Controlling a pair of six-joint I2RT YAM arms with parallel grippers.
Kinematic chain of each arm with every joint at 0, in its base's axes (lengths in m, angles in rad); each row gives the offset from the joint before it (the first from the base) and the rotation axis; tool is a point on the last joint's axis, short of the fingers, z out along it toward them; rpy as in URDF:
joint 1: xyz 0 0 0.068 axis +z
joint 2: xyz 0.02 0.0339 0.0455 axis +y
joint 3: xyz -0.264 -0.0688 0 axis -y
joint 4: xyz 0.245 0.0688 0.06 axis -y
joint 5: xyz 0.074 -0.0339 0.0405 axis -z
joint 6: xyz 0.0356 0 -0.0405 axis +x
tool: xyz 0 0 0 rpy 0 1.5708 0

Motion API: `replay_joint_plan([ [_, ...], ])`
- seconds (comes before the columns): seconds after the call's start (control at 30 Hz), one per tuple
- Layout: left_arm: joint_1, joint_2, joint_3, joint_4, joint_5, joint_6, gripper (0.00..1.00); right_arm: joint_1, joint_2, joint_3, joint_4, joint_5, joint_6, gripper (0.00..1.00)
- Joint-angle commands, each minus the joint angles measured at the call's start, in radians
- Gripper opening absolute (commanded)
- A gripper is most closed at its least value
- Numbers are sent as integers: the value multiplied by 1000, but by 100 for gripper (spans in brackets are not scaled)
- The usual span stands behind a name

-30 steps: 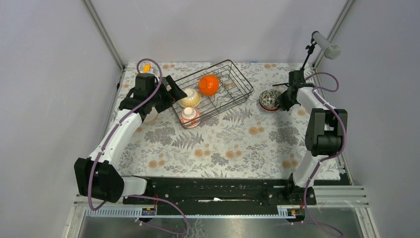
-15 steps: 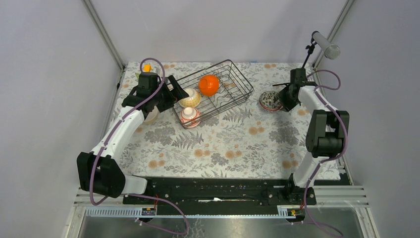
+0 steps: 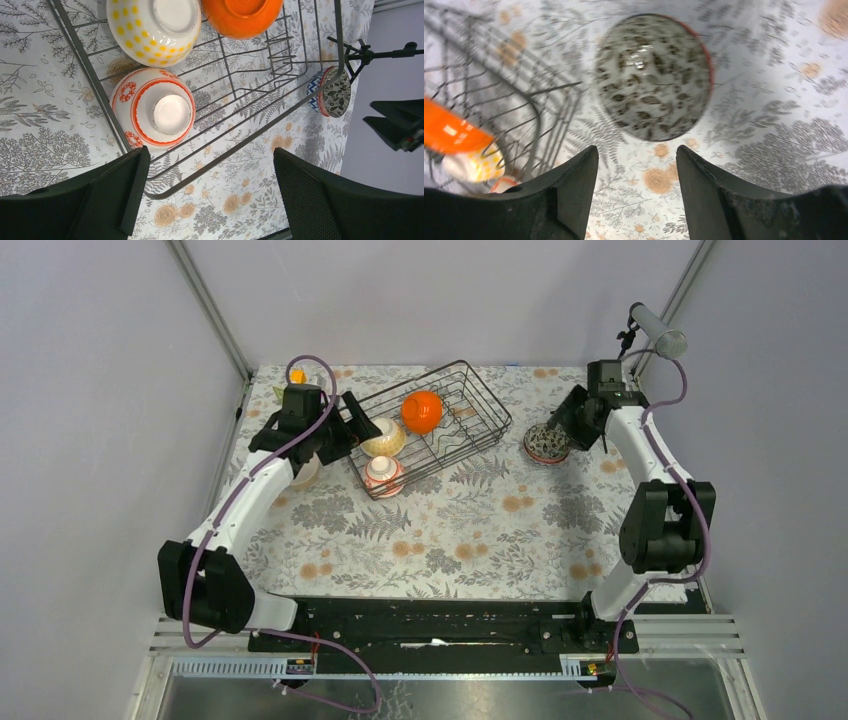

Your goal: Unload the bowls from the dish rack

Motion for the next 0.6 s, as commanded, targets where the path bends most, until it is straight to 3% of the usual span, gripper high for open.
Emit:
replay_joint_plan([
  [0.0, -5, 22, 77, 3, -42, 37, 99, 112, -88, 75, 66, -58, -146, 66],
  [0.2, -6, 26, 71, -13, -50, -5, 99, 286, -71, 85, 243, -209, -191, 71],
  [0.43, -7, -10, 56, -32, -91, 42, 99, 499, 109, 299, 179, -147, -270, 82],
  [0.57, -6, -34, 41, -65, -109, 76, 99, 605, 211, 456, 106, -99, -344, 93],
])
